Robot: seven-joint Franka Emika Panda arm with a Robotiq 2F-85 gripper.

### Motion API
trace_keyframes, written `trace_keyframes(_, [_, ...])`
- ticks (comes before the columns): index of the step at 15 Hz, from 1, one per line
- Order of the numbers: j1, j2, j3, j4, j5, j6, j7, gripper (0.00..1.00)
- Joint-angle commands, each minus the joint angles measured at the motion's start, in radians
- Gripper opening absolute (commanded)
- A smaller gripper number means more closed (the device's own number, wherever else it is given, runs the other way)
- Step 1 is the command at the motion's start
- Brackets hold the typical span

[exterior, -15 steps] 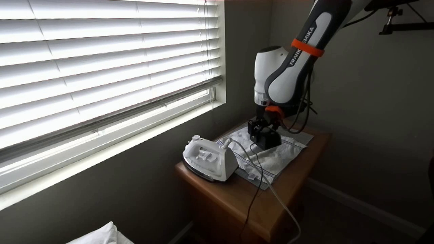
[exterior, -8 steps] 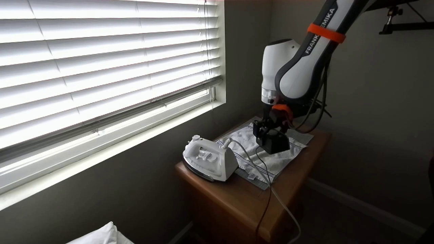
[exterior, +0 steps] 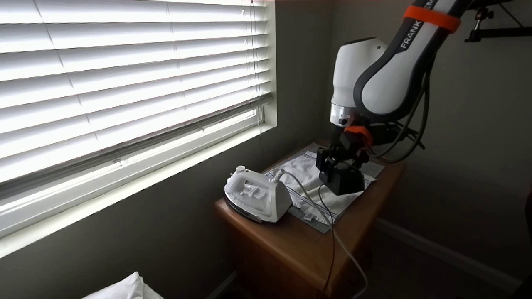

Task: Put the speaker behind the iron

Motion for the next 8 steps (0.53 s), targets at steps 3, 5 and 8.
trace_keyframes(3, [0.023,-0.204,-0.001,-0.196,-0.012,0.059,0.037,0.62])
trace_keyframes(5, [0.036,-0.279,-0.012,-0.253,-0.047,0.062,0.061,0.62])
trace_keyframes(8, [0.062,-0.373,-0.034,-0.291,-0.234,0.054,0.129,0.62])
